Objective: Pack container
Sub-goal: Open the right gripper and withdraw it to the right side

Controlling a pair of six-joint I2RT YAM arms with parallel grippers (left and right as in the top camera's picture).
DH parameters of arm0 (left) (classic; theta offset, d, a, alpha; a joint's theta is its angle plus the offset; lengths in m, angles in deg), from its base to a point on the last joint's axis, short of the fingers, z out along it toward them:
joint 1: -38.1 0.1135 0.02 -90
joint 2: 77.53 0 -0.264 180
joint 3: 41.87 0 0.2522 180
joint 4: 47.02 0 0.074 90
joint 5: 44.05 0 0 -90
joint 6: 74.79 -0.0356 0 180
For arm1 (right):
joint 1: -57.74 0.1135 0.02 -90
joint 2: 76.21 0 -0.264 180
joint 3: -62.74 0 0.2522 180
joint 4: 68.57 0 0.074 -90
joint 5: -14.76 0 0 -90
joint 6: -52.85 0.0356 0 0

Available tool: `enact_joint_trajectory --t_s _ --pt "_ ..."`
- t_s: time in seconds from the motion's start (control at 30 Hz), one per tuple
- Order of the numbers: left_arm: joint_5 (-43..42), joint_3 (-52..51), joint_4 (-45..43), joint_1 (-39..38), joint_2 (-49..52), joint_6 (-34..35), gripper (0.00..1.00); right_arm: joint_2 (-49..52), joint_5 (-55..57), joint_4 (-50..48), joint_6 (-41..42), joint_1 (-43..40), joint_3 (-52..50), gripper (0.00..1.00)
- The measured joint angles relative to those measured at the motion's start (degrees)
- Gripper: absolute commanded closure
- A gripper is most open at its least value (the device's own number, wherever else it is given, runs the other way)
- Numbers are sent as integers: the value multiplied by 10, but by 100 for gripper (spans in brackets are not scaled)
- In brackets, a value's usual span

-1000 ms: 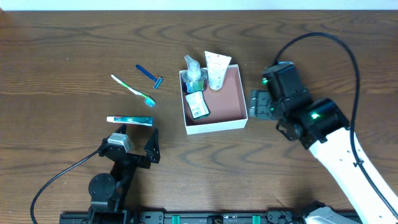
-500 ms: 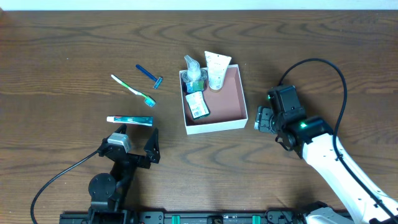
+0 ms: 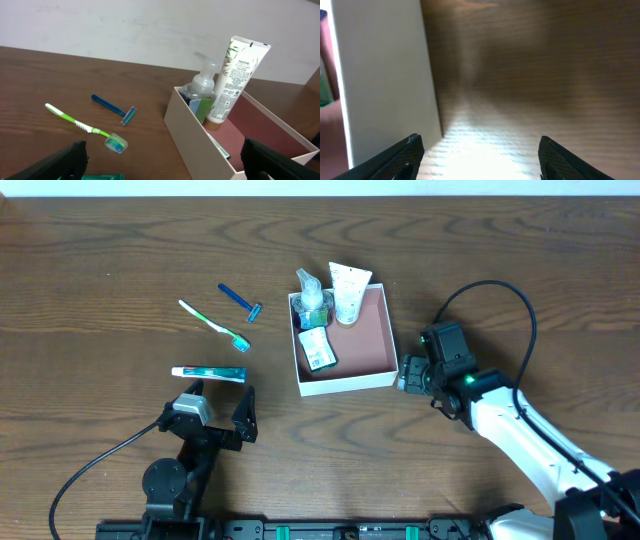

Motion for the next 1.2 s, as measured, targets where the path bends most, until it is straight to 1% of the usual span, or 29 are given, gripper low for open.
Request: enact_joint_trajectory --t_s 0.37,1.07,1.2 --pt "0 0 0 0 0 0 2 2 -30 -20 0 0 0 26" --pt "0 0 0 0 0 0 2 3 -60 -18 0 0 0 26" --pt "0 0 0 0 0 0 2 3 -57 -15 0 0 0 23"
